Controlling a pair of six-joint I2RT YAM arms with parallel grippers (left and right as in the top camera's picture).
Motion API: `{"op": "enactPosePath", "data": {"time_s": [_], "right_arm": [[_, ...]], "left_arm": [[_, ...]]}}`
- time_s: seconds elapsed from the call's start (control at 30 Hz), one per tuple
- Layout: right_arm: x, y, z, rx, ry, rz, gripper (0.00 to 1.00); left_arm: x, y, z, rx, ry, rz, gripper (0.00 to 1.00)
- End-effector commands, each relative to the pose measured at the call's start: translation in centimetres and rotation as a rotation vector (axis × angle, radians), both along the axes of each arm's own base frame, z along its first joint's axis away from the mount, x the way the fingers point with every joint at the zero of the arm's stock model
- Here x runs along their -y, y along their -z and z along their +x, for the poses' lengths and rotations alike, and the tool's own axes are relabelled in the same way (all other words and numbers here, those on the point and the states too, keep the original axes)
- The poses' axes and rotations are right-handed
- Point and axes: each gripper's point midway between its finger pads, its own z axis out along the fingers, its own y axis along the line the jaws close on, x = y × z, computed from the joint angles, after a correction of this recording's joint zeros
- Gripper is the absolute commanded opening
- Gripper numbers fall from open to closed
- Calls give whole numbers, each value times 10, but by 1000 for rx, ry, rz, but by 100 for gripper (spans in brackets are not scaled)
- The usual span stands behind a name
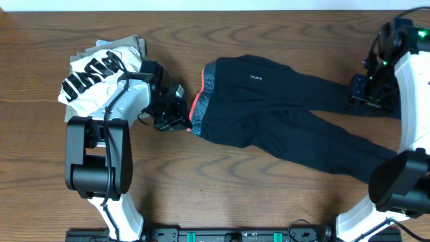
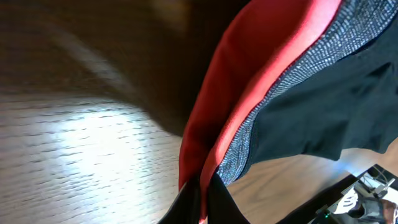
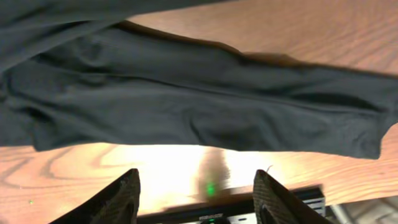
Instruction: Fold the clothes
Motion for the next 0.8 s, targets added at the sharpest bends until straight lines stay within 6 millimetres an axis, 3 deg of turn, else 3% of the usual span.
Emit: {"op": "enactPosePath", "data": {"time_s": [0.0,0.23,0.57,0.63,0.77], "right_arm": [[7,22,-14,-42,66,88,57],[26,72,-58,-74,213,203,57],[70,103,-123,-9,481,223,59],[75,112,-130,9,542,251,59],[80,124,-124,106,616,313,59]], "left_arm": [[-1,-2,-1,13,8,-4,6],[-3,-1,0,32,32,1,6],[-8,2,-1,27,34,36,6],[-8,2,-1,28,34,36,6],[-8,2,-2,25,34,35,6]]}}
